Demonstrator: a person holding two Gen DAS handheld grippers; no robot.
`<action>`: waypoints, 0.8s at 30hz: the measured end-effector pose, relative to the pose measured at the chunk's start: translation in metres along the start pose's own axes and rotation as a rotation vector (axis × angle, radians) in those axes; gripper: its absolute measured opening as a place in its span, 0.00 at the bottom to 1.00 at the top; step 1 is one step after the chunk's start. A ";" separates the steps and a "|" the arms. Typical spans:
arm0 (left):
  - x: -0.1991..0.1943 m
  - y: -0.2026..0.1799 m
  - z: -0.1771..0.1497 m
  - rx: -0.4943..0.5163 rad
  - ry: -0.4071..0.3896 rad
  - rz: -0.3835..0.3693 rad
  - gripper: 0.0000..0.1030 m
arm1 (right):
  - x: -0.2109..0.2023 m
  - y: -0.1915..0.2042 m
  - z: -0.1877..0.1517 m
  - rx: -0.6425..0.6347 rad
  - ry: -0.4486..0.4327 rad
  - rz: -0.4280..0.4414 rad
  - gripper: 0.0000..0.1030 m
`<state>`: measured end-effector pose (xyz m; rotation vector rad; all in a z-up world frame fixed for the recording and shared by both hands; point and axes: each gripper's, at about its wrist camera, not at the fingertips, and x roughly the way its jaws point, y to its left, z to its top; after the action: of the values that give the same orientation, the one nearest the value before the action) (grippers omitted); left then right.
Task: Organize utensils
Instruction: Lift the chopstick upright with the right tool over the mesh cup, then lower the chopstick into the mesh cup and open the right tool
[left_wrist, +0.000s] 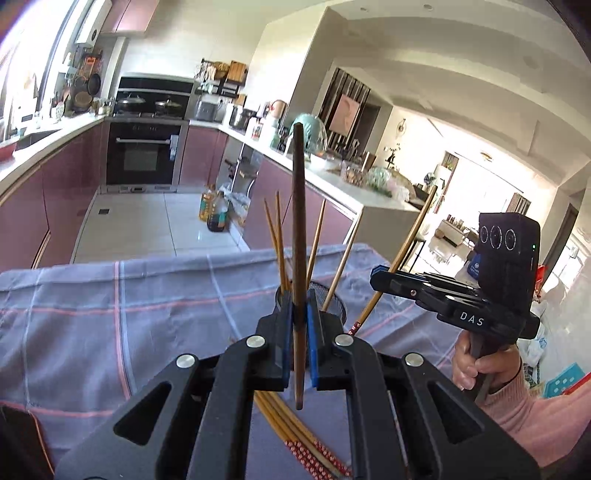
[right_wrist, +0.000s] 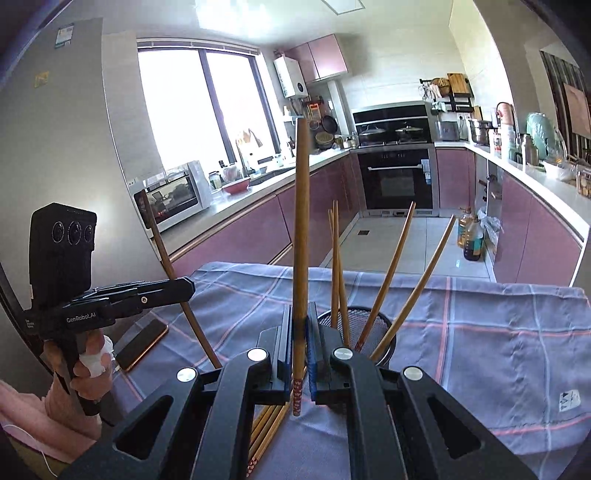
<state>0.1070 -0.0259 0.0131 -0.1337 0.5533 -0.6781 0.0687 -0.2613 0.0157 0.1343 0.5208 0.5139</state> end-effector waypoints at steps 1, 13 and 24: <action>0.000 -0.002 0.004 0.004 -0.011 -0.003 0.07 | -0.003 0.001 0.005 -0.006 -0.014 -0.005 0.06; 0.012 -0.032 0.051 0.041 -0.105 -0.033 0.07 | -0.002 -0.014 0.035 -0.018 -0.083 -0.039 0.06; 0.051 -0.051 0.050 0.100 -0.021 0.012 0.07 | 0.026 -0.019 0.028 -0.011 -0.021 -0.067 0.06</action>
<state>0.1377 -0.1010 0.0479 -0.0439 0.4988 -0.6906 0.1105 -0.2640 0.0231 0.1114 0.5007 0.4500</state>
